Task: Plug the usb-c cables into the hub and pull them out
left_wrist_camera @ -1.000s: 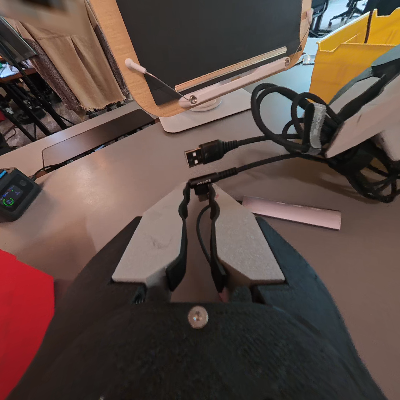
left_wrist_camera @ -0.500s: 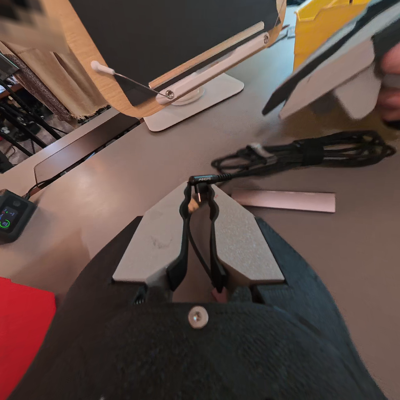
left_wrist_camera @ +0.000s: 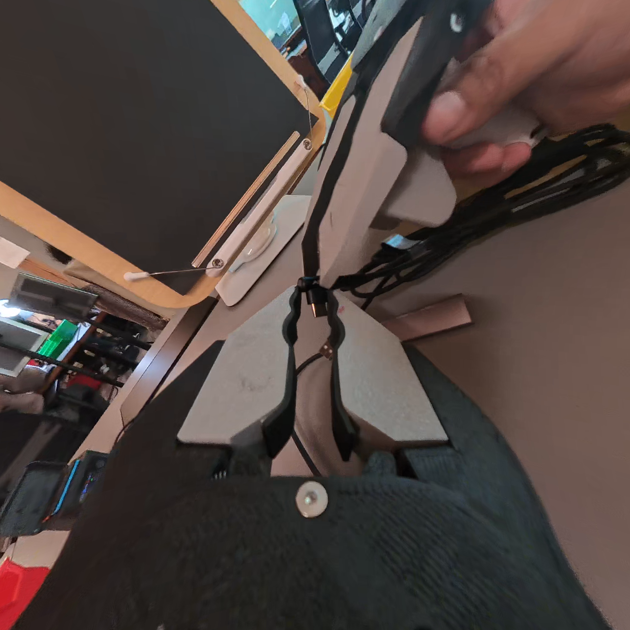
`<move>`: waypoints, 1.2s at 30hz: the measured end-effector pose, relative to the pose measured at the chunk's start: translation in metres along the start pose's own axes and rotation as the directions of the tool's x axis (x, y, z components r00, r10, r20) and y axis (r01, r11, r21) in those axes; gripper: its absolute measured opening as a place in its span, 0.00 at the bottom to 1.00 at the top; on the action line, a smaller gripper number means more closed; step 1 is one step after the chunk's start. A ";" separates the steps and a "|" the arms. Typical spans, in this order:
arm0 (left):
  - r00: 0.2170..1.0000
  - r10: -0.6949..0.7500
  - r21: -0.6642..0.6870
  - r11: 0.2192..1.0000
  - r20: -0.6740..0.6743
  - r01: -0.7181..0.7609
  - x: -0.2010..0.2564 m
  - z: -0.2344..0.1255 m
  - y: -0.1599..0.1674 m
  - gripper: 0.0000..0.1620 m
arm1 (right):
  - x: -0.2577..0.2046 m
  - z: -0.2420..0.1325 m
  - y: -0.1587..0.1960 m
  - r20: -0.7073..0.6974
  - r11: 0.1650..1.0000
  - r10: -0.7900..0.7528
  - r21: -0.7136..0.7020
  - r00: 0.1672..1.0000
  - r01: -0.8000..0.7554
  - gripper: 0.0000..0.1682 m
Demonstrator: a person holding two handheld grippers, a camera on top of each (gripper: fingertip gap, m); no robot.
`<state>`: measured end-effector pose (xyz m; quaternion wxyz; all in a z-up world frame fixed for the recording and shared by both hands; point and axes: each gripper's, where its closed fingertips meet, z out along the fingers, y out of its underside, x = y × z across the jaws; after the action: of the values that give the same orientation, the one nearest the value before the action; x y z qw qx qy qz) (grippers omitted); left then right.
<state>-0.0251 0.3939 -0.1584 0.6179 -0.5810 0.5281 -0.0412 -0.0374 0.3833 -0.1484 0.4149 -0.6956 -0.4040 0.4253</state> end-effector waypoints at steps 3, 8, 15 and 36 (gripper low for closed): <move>1.000 -0.005 0.013 1.000 -0.007 0.005 0.001 0.000 -0.002 0.08 | -0.006 -0.002 0.000 0.106 0.995 0.094 0.010 0.990 -0.095 0.08; 1.000 0.021 0.040 0.999 0.005 -0.021 0.002 -0.002 -0.007 0.08 | -0.011 0.001 0.002 0.180 0.983 0.181 -0.002 0.967 -0.184 0.08; 0.997 -0.075 0.004 0.997 -0.018 0.075 0.002 0.004 0.003 0.05 | 0.012 -0.002 0.003 0.008 0.990 0.142 0.020 0.990 -0.143 0.03; 0.847 -0.005 -0.205 0.971 -0.531 -0.123 0.093 0.022 0.014 0.25 | 0.065 -0.018 0.017 -0.323 0.996 0.052 -0.050 0.945 -0.072 0.04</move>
<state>0.0226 0.3514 -0.2307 0.3782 -0.5984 0.6963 -0.1185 0.0032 0.4330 -0.1755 0.4399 -0.7804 -0.3217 0.3065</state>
